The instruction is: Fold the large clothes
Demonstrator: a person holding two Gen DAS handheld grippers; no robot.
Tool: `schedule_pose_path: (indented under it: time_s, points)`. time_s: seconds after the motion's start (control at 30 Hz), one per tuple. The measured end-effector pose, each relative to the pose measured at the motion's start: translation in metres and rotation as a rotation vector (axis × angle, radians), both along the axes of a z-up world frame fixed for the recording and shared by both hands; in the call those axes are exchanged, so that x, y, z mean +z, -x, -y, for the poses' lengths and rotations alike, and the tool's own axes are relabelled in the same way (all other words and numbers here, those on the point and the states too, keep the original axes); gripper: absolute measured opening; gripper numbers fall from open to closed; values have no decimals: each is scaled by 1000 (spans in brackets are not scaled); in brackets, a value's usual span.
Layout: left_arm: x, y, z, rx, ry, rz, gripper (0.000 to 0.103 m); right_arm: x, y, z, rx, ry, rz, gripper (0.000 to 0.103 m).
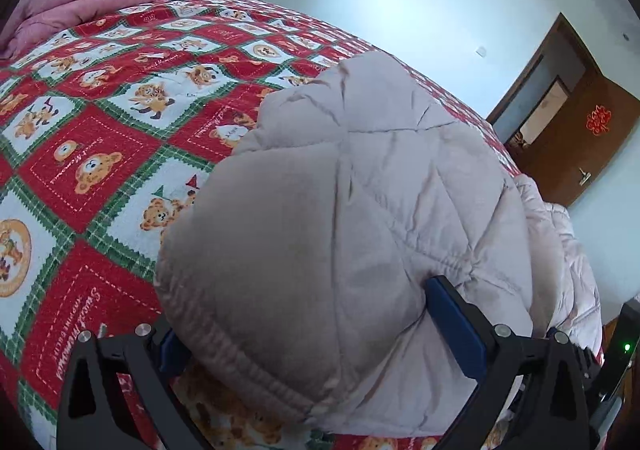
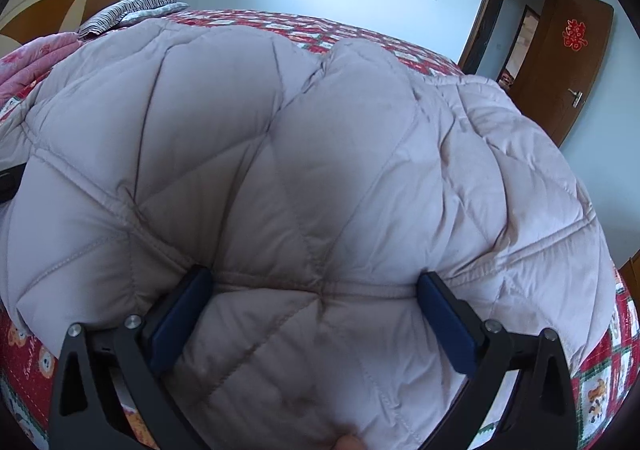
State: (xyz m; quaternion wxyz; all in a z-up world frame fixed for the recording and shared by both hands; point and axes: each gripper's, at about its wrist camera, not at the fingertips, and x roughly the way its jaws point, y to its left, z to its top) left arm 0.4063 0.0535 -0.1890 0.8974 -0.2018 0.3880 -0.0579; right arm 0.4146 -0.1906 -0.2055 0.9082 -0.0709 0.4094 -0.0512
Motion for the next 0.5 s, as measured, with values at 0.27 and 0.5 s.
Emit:
schedule_pose_path:
  time_s: [0.27,0.5]
  points:
    - [13,16,4,-59,21,68,27,0,6,-2,-23,26,18,103]
    - [34,37,-13,-84,8,151,21,-2,21,-27,-7,64,30,94]
